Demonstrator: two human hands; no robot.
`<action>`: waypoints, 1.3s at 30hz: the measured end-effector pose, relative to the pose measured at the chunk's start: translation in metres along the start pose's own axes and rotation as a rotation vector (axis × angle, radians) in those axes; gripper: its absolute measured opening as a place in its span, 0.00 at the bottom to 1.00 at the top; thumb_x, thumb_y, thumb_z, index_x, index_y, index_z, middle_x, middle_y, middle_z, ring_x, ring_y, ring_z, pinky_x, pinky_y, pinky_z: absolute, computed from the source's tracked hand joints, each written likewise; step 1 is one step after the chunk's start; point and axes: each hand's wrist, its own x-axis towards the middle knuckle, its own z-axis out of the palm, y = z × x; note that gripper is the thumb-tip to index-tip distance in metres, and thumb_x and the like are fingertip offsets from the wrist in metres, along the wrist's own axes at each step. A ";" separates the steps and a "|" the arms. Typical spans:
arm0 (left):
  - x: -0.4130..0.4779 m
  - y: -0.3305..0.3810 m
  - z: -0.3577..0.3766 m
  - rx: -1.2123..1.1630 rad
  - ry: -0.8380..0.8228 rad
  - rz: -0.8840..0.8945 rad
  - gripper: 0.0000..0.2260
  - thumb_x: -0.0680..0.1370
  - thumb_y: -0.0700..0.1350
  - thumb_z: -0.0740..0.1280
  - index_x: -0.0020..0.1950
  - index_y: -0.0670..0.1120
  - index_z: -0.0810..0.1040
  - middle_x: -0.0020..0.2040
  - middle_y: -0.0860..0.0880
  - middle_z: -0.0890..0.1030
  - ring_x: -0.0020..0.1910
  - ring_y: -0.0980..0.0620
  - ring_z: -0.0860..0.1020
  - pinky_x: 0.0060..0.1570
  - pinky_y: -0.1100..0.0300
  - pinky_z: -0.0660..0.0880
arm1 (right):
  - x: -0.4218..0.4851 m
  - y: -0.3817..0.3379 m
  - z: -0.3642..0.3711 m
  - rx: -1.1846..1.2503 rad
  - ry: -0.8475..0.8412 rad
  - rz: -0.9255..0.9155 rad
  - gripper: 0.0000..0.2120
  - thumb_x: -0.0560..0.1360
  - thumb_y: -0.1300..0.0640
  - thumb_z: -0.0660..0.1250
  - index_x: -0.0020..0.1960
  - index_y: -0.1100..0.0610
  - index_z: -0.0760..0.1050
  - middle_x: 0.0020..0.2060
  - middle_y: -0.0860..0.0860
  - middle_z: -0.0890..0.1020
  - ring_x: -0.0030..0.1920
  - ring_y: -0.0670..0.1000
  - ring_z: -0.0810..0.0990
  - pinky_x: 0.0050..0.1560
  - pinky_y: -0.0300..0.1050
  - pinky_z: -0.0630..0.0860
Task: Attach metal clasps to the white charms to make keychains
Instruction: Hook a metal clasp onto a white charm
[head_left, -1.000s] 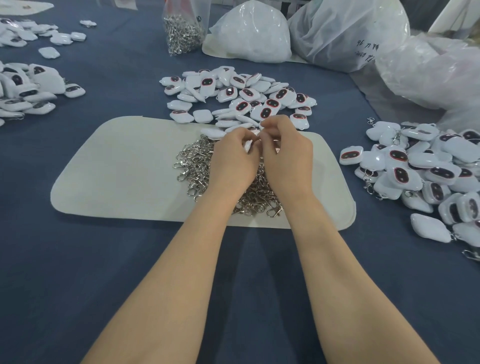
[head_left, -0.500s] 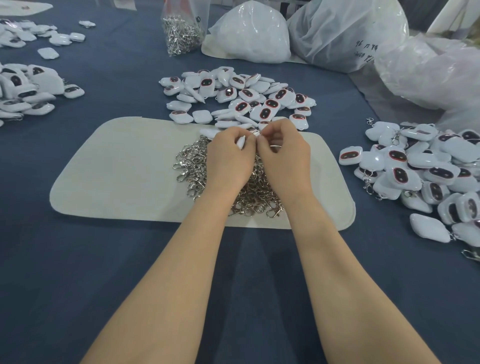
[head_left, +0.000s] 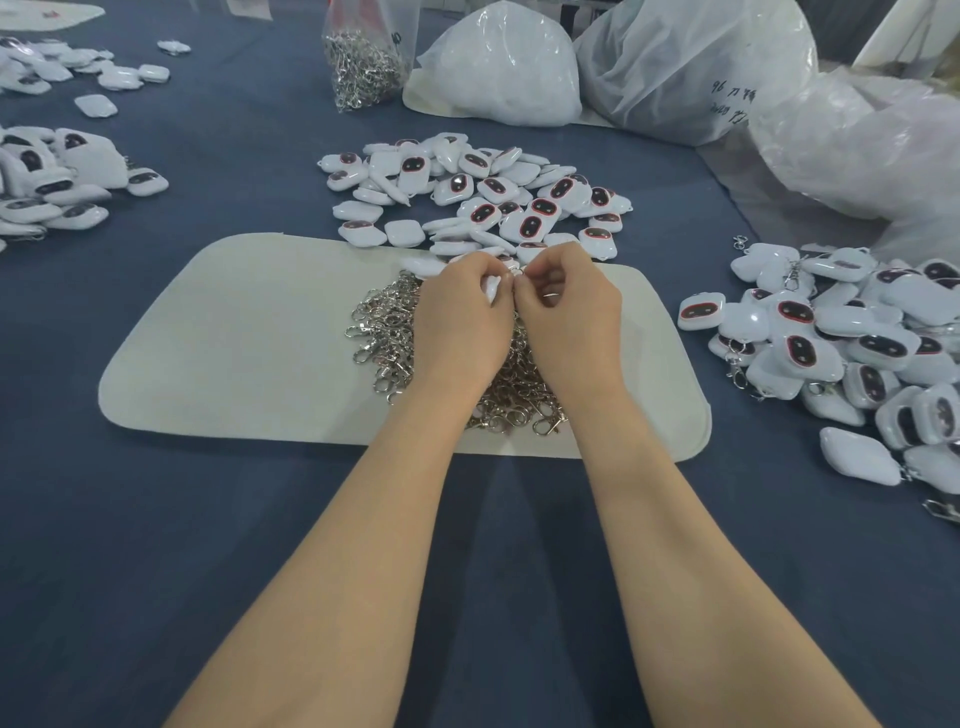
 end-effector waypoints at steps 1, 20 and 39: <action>0.000 0.000 0.000 0.014 0.006 0.012 0.06 0.78 0.44 0.64 0.50 0.46 0.81 0.40 0.53 0.77 0.39 0.54 0.73 0.36 0.67 0.63 | 0.000 0.000 0.000 0.006 -0.006 0.007 0.06 0.74 0.64 0.66 0.44 0.55 0.71 0.37 0.46 0.76 0.41 0.47 0.76 0.43 0.34 0.72; 0.000 0.002 -0.002 0.002 -0.023 -0.031 0.05 0.77 0.42 0.64 0.42 0.49 0.77 0.33 0.58 0.73 0.34 0.59 0.72 0.31 0.72 0.65 | -0.002 0.008 0.003 -0.048 -0.097 -0.099 0.02 0.78 0.64 0.62 0.47 0.59 0.71 0.40 0.50 0.79 0.41 0.49 0.76 0.43 0.38 0.72; -0.001 0.001 0.001 -0.092 0.021 0.050 0.05 0.78 0.43 0.64 0.46 0.44 0.79 0.39 0.54 0.78 0.40 0.54 0.75 0.38 0.64 0.67 | 0.003 0.005 0.002 0.264 -0.073 0.178 0.07 0.77 0.61 0.65 0.43 0.51 0.71 0.43 0.50 0.80 0.48 0.51 0.80 0.49 0.41 0.76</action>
